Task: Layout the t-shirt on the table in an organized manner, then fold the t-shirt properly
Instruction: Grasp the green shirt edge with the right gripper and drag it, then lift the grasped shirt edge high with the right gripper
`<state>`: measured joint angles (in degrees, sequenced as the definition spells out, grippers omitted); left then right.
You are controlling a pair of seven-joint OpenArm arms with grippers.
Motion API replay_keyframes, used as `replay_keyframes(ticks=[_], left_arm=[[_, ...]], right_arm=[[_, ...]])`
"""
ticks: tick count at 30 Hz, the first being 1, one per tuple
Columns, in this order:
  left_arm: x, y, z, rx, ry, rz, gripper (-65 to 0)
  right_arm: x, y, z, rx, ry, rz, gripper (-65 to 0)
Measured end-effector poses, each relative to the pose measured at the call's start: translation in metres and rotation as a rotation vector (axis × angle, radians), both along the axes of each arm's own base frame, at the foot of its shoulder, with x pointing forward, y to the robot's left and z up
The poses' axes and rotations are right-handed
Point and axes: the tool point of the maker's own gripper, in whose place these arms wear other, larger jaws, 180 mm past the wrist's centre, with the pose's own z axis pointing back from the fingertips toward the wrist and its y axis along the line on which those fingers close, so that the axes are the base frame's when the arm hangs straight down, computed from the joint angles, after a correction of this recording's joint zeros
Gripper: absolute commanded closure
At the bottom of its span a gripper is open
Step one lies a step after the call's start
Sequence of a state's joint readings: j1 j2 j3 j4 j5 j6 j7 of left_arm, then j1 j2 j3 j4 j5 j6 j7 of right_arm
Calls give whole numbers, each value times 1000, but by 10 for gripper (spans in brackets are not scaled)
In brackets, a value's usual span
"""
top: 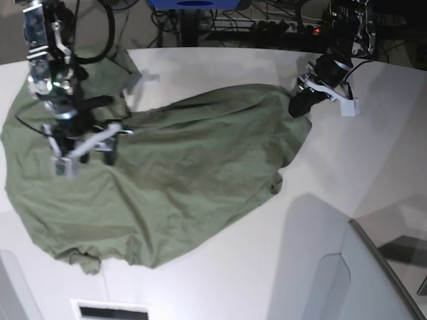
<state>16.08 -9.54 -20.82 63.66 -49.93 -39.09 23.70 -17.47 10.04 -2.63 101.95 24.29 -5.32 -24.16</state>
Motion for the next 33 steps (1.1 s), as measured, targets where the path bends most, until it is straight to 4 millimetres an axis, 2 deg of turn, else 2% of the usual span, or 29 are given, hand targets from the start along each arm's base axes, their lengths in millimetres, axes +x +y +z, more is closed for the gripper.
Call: replay_keyframes(ticks=[3,6,10,13,17,19,23,29,33], left_arm=[[-1,11,1,28,6,-9,0],[0,15,2,39,4,-12,0],[-4,16,5,50,2,-22,0],[-4,15,21,83,-37,-56,0],[11,7,46,100,-119,-88,0],[12,6,50,100,-133,-89,0],[5,6,45,102,-111,-95,0],[6,6,45,101,-111,-93,0],[6,6,45,101,-112,-93,0]], right_arm=[[-10,-46,-8,82,24,-154,-341],[-19,-81,-22,153,48,-242,-341],[-53,-121,-56,232,188,-395,-342],[-67,-144,-64,238,206,-451,-342],[-82,-170,-72,245,213,-528,-342],[-93,-179,-77,242,231,-564,-342],[-106,-190,-77,234,236,-598,-341],[-129,-190,-85,220,284,-606,-339],[-140,-189,-101,239,324,-624,-339]])
